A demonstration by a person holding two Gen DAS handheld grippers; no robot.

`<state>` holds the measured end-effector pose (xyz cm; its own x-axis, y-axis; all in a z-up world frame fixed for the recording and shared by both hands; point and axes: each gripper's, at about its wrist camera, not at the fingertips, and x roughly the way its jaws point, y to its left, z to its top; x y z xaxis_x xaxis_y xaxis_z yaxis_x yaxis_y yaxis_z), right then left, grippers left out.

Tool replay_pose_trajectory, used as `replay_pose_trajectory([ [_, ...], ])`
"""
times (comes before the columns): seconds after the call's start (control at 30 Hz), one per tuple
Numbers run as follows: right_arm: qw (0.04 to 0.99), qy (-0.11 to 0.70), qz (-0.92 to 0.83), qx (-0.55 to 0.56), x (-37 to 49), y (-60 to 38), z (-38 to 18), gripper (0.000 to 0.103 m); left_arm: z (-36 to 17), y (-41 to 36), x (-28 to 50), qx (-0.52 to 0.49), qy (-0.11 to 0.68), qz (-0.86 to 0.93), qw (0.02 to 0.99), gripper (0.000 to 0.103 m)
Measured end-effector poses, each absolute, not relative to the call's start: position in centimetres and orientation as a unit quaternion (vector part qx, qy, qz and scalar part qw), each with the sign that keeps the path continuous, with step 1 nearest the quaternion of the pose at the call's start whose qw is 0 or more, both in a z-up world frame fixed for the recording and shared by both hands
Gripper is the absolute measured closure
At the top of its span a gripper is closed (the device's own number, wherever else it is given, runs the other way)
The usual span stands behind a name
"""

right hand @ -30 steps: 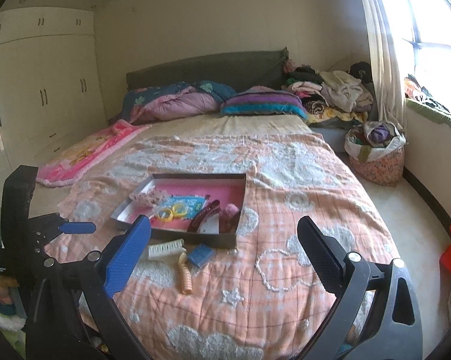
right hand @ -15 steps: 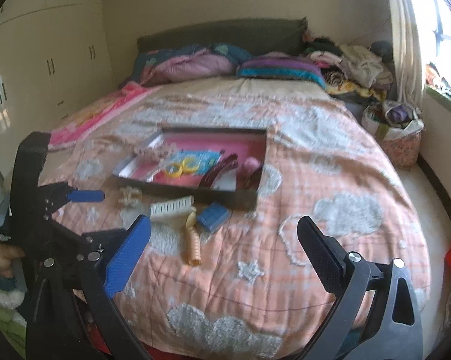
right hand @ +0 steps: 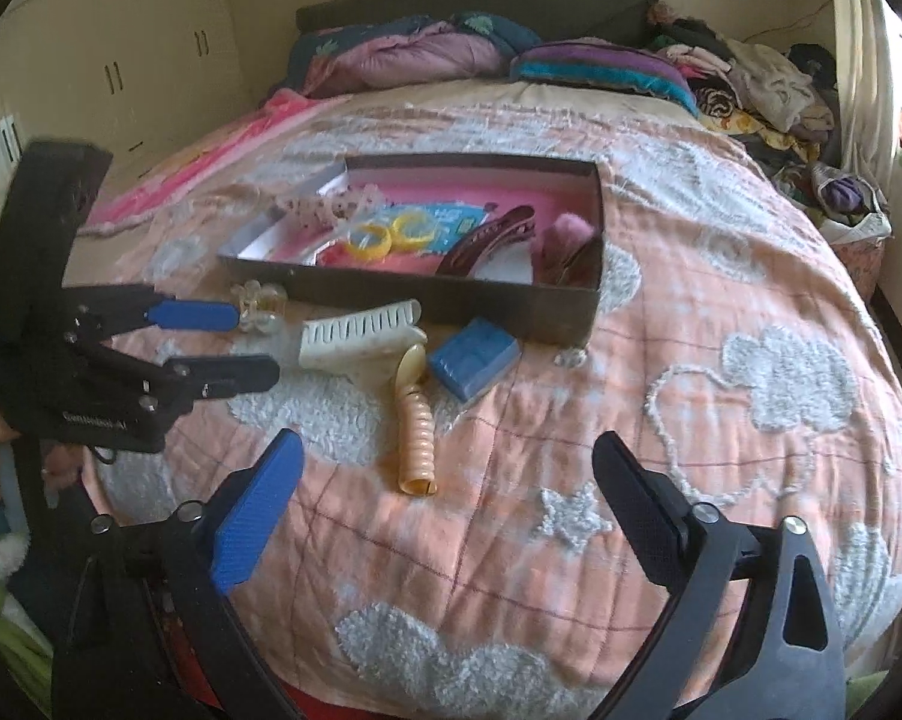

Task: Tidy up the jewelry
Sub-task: 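Grasp the white comb clip with the left gripper while the right gripper grasps the coiled beige hair tie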

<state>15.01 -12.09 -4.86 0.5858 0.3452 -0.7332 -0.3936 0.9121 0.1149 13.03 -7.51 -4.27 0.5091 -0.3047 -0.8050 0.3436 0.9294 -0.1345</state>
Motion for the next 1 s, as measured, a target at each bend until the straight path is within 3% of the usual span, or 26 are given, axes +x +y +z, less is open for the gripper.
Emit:
replay_pose_trajectory([
  [0.17, 0.877, 0.426, 0.219, -0.040, 16.1, -11.0, -6.8, 0.028, -4.6, -8.4, 14.2, 0.036, 0.464, -0.196, 0.863, 0.046],
  [0.43, 0.860, 0.453, 0.232, -0.048, 18.2, -9.6, -9.3, 0.050, -5.6, -9.4, 16.6, 0.062, 0.476, -0.205, 0.853, 0.046],
  [0.6, 0.861, 0.450, 0.233, -0.055, 18.5, -9.2, -10.2, 0.053, -6.1, -9.6, 17.2, 0.065, 0.479, -0.212, 0.849, 0.046],
  [0.77, 0.863, 0.446, 0.231, -0.052, 18.5, -9.4, -10.4, 0.068, -7.2, -10.0, 17.6, 0.064, 0.491, -0.222, 0.840, 0.046],
  [0.9, 0.863, 0.447, 0.231, -0.052, 18.2, -9.4, -10.4, 0.086, -7.7, -10.7, 17.6, 0.067, 0.492, -0.233, 0.836, 0.054],
  [1.0, 0.861, 0.450, 0.232, -0.051, 17.8, -9.6, -10.2, 0.086, -7.7, -11.0, 17.7, 0.064, 0.488, -0.236, 0.838, 0.072],
])
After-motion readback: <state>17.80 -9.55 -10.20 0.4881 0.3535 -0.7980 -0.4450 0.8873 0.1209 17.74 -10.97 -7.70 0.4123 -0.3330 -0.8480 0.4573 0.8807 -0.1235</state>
